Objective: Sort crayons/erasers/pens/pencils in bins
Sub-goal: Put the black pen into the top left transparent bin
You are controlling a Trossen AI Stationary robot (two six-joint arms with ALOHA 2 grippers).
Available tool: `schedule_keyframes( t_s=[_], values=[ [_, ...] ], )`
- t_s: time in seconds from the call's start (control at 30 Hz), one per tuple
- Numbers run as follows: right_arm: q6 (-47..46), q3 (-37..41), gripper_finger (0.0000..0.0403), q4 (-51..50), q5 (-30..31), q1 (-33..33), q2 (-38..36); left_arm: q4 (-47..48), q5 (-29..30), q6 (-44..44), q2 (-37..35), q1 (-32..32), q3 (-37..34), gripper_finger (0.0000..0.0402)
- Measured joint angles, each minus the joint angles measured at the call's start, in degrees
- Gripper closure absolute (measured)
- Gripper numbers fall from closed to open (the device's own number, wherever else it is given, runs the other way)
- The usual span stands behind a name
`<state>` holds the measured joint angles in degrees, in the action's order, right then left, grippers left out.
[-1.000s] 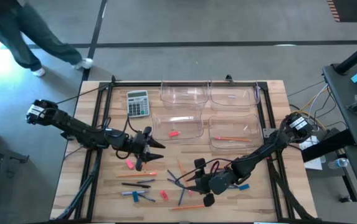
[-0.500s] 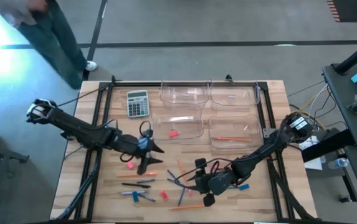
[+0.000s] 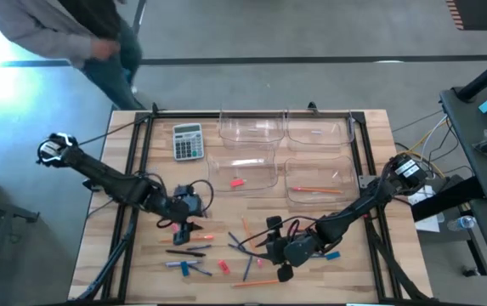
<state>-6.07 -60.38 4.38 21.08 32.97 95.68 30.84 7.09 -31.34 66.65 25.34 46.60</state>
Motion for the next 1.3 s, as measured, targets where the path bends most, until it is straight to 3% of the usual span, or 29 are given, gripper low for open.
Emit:
schedule_keyframes(
  t_s=[0.3, 0.77, 1.03, 1.3],
  values=[
    [-0.8, 0.0, 0.0294, -1.3, 0.0, 0.0, 0.0, 3.4, -0.1, -6.2, 1.6, 5.3, -0.3, 0.022],
    [-1.0, -0.1, 0.0294, -1.2, 0.0, 0.0, 0.0, 4.8, -3.8, -7.4, 16.3, 6.9, -0.7, 0.022],
    [-1.0, -0.1, 0.0294, -1.2, 0.0, 0.0, 0.0, 3.4, -4.6, -9.5, 17.4, 7.3, -0.7, 0.022],
    [-1.0, -0.1, 0.0294, -1.2, 0.0, 0.0, 0.0, 3.5, -5.1, -12.9, 19.5, 11.7, -0.5, 0.022]
  ],
)
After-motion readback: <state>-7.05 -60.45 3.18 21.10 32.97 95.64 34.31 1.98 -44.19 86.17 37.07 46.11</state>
